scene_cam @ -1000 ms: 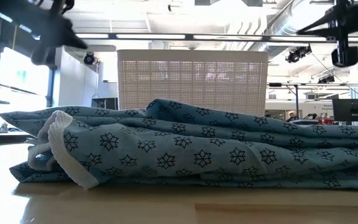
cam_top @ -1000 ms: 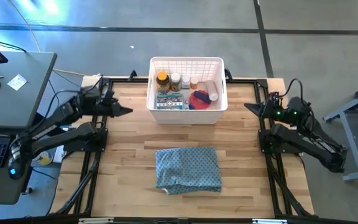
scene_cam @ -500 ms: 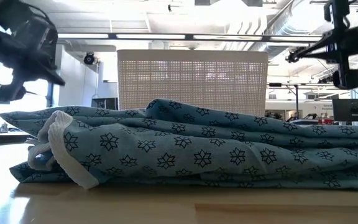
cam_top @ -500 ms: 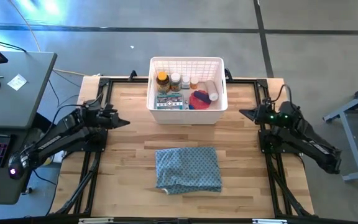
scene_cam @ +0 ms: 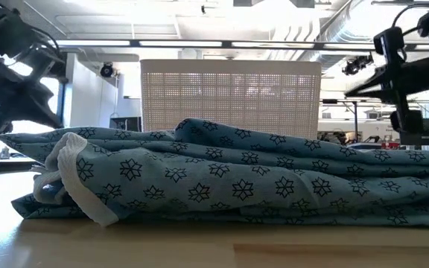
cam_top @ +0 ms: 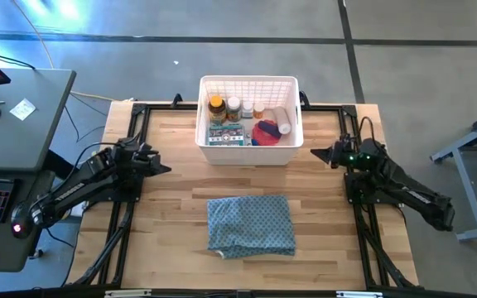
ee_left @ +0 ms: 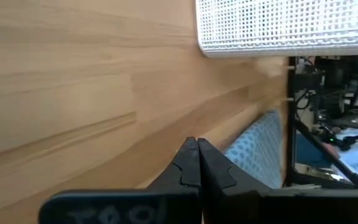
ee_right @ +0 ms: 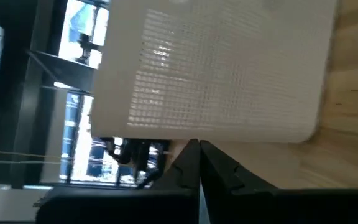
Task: Pick & place medical supplies in basket/bin
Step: Return to Home Position
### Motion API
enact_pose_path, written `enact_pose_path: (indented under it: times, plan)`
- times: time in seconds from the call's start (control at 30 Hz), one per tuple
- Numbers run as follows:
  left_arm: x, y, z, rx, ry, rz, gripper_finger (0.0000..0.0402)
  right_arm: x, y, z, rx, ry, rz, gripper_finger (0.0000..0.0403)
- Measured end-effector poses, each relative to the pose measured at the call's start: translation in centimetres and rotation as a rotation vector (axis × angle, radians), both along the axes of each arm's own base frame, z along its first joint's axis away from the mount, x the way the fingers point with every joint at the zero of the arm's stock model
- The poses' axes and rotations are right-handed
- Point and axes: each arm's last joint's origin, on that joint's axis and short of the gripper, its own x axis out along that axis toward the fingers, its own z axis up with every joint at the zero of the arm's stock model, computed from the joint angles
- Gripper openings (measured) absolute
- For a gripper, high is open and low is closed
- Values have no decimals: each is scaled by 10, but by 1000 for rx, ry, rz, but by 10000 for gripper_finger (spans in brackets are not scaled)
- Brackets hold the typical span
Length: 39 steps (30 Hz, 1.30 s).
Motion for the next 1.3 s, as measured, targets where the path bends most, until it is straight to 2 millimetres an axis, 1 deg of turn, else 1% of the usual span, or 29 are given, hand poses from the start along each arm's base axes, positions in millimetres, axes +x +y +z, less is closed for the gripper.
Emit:
enact_pose_path:
  times: [0.1, 0.27, 0.37, 0.47, 0.7, 0.87, 1.2, 1.3]
  plan:
    - [2, 1, 3, 2, -35, 7, 22, 2, -1, 2, -28, -35, 3, 1]
    - [9, 6, 17, 80, -195, 31, 22, 6, 5, 9, -63, -92, 54, 1]
    - [11, 8, 21, 100, -233, 54, 22, 8, 10, 9, -62, -91, 66, 1]
    - [11, 8, 21, 98, -236, 56, 22, 10, 15, 9, -73, -91, 57, 1]
    - [17, 2, 26, 111, -288, 61, 22, 16, 26, 1, -87, -73, 83, 1]
    - [24, -4, 23, 100, -325, 71, 22, 16, 25, 1, -116, -64, 7, 1]
    - [32, -18, 19, 121, -388, 27, 22, 16, 26, 0, -180, -39, 49, 1]
    - [34, -20, 22, 184, -452, 51, 27, 16, 26, 0, -188, -37, 51, 1]
